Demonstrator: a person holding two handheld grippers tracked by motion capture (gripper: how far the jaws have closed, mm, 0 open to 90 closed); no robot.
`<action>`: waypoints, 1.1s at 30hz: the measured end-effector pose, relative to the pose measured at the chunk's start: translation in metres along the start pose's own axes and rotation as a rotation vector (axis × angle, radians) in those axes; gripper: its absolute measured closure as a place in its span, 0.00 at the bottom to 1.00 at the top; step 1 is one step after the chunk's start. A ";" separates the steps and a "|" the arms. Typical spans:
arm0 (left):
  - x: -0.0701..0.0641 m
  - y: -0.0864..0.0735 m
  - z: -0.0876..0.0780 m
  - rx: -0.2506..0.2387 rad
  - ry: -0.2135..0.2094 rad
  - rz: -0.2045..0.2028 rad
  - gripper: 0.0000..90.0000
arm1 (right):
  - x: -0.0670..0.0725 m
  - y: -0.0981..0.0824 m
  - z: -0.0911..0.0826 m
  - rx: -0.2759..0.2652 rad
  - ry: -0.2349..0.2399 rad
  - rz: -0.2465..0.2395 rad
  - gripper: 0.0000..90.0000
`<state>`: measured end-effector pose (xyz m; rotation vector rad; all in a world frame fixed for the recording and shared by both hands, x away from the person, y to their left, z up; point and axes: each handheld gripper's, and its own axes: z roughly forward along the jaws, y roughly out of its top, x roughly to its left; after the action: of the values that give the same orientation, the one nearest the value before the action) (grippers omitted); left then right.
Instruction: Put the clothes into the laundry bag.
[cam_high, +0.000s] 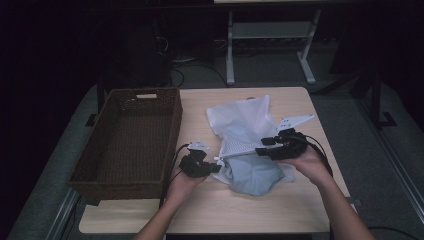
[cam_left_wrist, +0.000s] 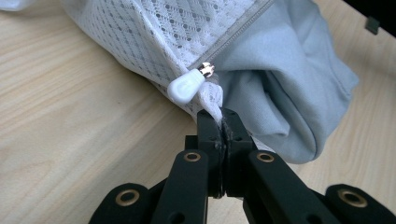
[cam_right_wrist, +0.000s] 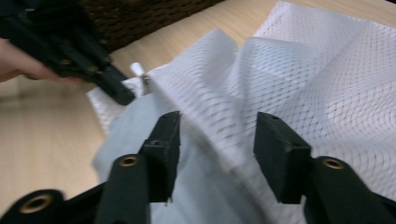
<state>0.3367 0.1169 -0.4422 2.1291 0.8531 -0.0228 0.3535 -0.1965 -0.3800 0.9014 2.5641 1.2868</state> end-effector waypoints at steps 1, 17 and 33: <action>0.000 0.000 0.000 0.002 0.002 0.002 0.98 | 0.004 0.000 -0.003 -0.006 -0.001 -0.009 0.51; 0.002 -0.002 -0.001 -0.010 -0.014 -0.010 0.98 | 0.066 -0.028 0.023 0.085 0.119 -0.120 0.48; 0.000 -0.003 0.002 0.011 -0.011 0.003 0.98 | 0.086 -0.045 0.079 0.225 0.015 -0.237 0.52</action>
<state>0.3358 0.1163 -0.4456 2.1390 0.8454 -0.0378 0.2929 -0.1139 -0.4517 0.5966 2.7658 0.9601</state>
